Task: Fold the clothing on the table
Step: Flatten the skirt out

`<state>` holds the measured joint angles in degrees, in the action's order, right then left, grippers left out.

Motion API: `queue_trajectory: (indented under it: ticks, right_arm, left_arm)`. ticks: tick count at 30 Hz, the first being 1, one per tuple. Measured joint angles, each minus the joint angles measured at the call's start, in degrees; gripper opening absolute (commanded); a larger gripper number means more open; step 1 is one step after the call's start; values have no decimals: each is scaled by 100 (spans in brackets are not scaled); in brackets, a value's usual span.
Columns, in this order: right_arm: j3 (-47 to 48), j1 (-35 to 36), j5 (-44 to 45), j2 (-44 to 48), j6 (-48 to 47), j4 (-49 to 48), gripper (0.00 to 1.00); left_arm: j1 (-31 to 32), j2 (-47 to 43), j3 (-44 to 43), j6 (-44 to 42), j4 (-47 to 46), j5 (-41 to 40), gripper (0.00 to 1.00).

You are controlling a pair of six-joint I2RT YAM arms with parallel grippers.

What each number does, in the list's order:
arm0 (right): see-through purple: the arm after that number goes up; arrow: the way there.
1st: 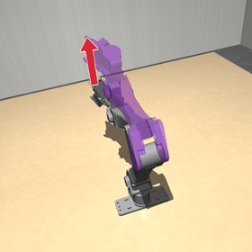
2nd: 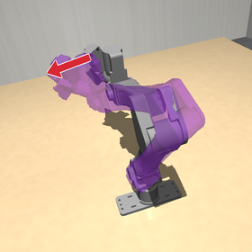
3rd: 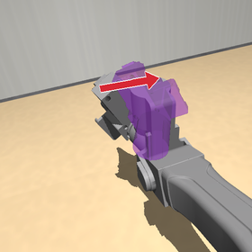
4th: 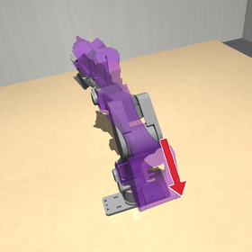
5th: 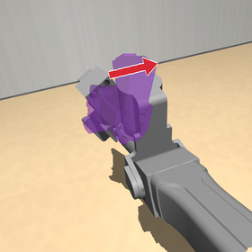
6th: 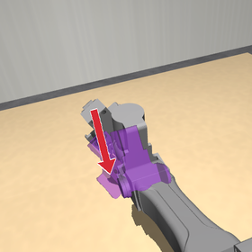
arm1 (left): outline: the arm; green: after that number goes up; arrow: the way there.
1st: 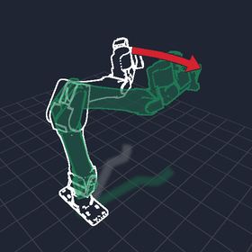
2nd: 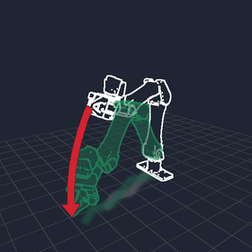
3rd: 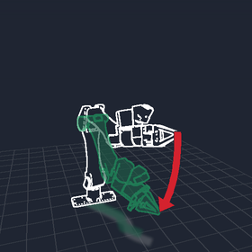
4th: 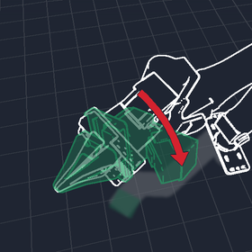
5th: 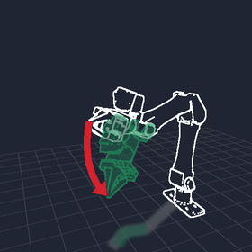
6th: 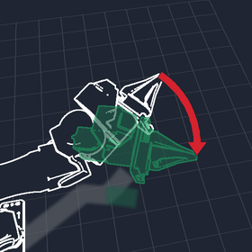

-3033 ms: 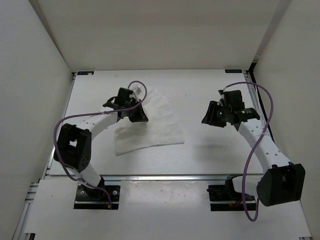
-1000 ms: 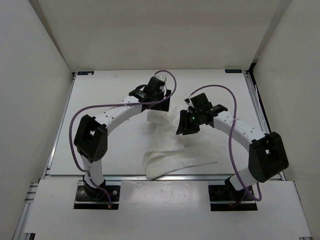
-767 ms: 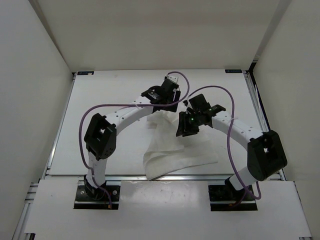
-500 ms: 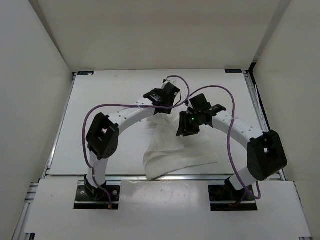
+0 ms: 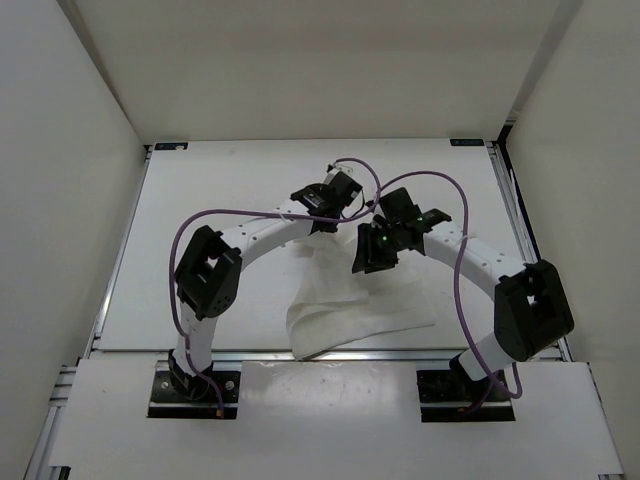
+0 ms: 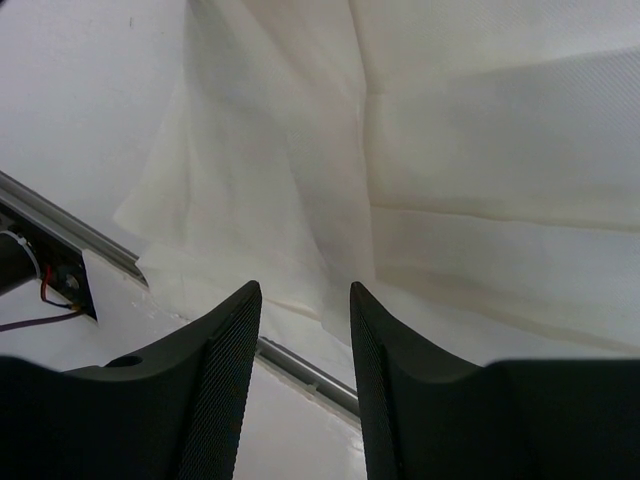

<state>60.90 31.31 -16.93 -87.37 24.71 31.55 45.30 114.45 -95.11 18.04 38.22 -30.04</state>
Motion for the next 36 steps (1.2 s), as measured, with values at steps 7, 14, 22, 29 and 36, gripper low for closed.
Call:
queue_trajectory:
  ticks: [7, 14, 22, 29, 36]
  right_arm:
    - [20, -20, -4, -24, -13, 0, 47]
    - [186, -15, -17, -225, -87, 37, 47]
    - [240, -11, -20, -264, -107, 46, 47]
    - [243, -11, -20, -264, -111, 50, 47]
    - [243, -11, -17, -264, -111, 138, 47]
  left_arm:
    - [-2, 120, 251, -13, 39, -90, 50]
    - [9, 160, 184, 81, 76, -87, 66]
    - [50, 160, 66, 90, 70, -55, 65]
    - [61, 160, 98, 39, 68, -170, 51]
    - [74, 162, 330, 0, 20, -232, 23]
